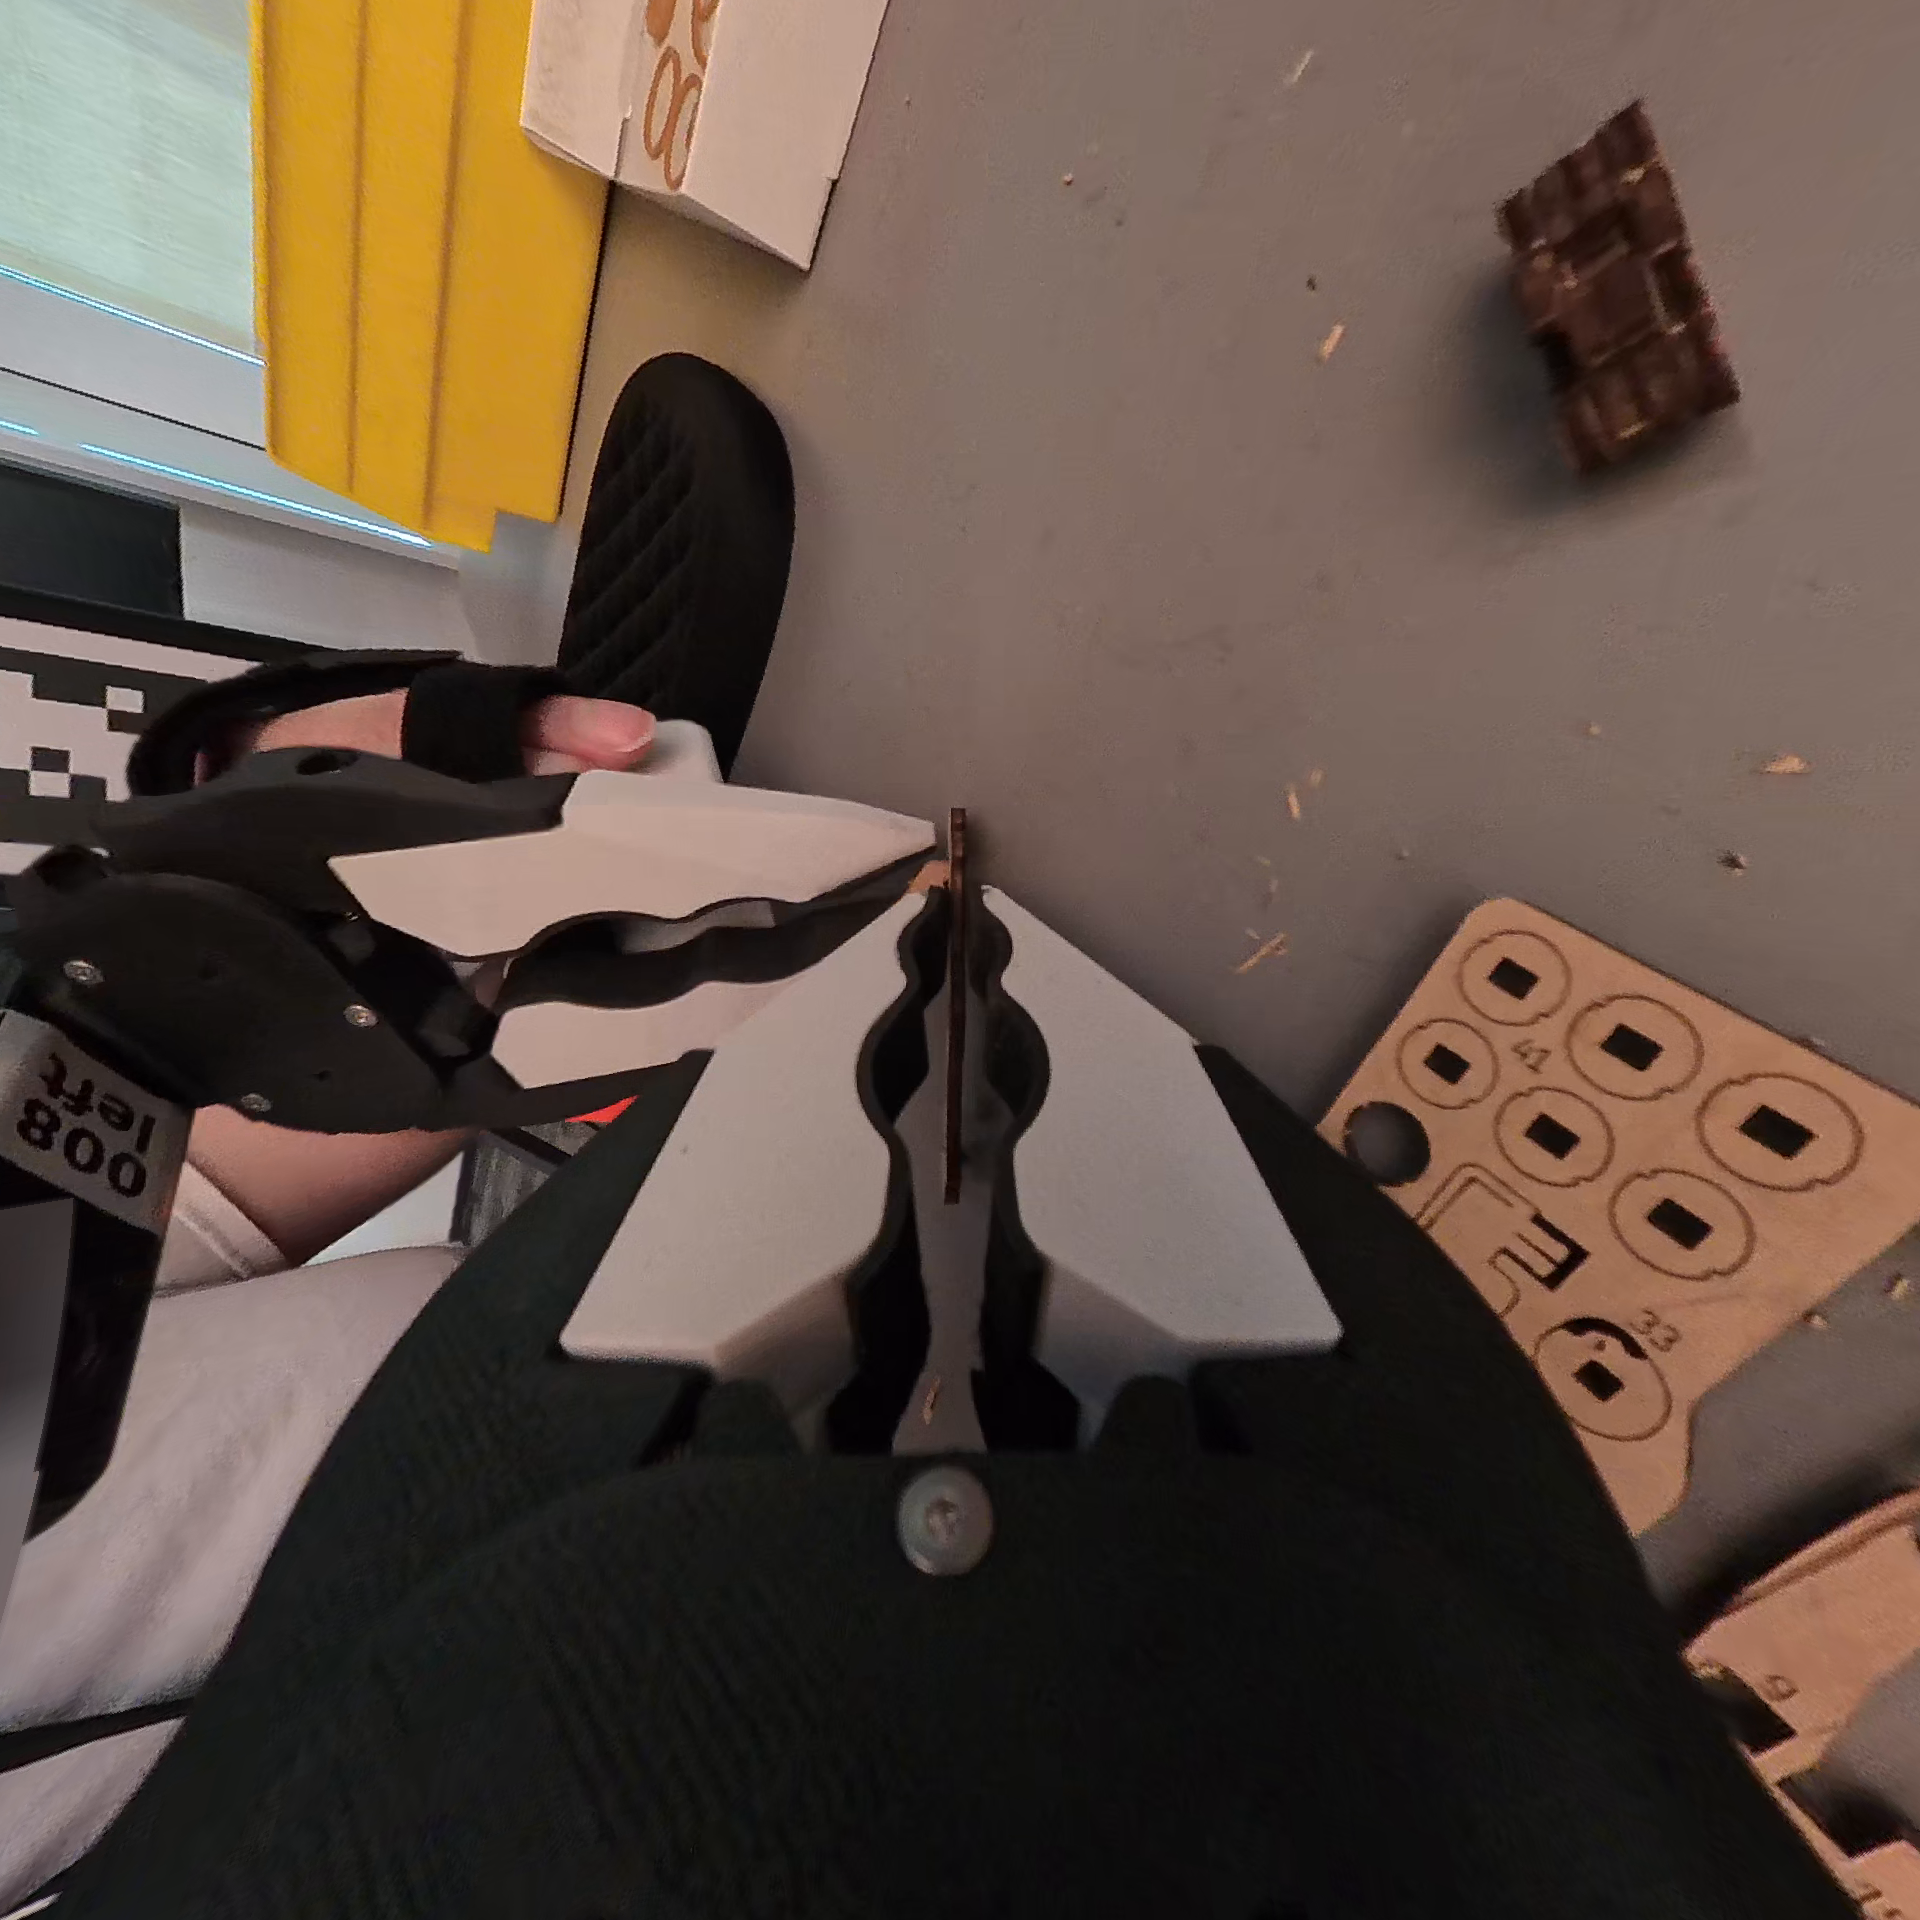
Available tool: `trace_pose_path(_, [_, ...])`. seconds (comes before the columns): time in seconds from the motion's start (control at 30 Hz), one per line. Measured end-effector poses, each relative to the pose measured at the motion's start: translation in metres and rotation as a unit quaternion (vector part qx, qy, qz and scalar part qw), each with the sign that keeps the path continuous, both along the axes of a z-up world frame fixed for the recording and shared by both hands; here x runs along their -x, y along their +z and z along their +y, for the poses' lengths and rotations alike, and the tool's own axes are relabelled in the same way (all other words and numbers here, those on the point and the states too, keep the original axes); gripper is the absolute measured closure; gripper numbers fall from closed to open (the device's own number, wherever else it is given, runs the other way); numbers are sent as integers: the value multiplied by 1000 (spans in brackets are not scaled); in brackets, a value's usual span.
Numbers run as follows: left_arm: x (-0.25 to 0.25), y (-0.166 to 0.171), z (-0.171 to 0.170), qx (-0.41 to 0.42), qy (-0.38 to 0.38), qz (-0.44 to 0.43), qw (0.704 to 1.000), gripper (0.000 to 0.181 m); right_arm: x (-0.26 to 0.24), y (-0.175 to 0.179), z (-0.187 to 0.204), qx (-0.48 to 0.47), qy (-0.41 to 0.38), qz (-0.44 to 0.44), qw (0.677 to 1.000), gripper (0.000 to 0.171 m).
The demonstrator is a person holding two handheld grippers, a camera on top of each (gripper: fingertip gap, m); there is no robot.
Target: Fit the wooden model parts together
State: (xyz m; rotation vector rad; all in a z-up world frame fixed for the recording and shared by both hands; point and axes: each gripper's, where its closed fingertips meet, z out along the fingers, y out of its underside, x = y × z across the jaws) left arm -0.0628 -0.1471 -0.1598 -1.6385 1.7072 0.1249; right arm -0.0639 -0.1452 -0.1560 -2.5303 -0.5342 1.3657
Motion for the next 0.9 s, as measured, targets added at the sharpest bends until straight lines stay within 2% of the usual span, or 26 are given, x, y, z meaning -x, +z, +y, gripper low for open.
trace_pose_path(0.17, [-2,5,-6,-17,-35,-12,999,159,1,0,0,-1,2,-2,1000,170])
trace_pose_path(0.43, [-6,8,-12,-36,-107,11,994,167,1,0,-1,1,4,-1,1000,170])
trace_pose_path(0.53, [-3,4,-9,-37,-124,36,991,176,1,0,-3,3,8,0,1000,170])
trace_pose_path(0.7, [-2,3,-9,-61,-156,57,984,177,0,0,-3,3,10,0,1000,170])
trace_pose_path(0.9, [0,0,-14,-140,-204,80,966,180,3,4,-5,12,16,19,1000,170])
